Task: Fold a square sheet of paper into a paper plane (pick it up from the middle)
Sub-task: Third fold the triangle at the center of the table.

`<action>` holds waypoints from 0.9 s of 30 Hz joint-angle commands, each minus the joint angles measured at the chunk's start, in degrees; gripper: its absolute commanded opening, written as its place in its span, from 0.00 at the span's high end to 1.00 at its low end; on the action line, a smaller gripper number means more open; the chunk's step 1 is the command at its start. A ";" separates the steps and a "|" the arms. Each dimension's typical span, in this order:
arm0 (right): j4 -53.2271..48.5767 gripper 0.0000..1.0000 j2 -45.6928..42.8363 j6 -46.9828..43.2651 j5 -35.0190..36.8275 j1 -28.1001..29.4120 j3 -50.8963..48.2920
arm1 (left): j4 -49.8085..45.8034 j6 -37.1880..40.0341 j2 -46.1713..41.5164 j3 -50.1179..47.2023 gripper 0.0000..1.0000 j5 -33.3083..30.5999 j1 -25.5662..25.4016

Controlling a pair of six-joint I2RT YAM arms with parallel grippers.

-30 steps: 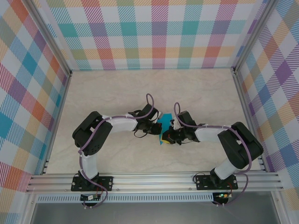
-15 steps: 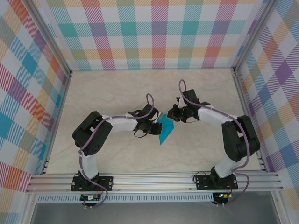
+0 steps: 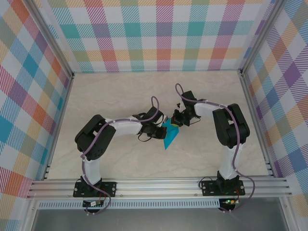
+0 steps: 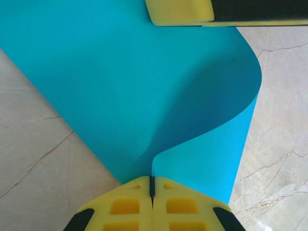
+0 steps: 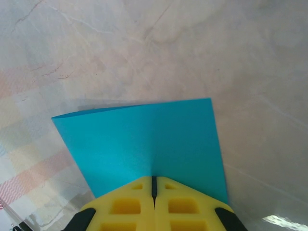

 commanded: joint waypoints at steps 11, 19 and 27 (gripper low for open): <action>-2.55 1.00 2.35 -2.21 -0.44 0.08 0.35 | -2.72 2.03 0.55 2.06 0.98 -0.33 0.10; -2.66 1.00 2.19 -2.16 -0.23 0.05 0.27 | -2.20 2.57 -0.27 1.74 0.98 -1.19 0.17; -2.41 1.00 2.52 -2.15 -0.36 0.03 0.00 | -1.63 2.66 -0.97 1.49 0.98 -1.77 0.14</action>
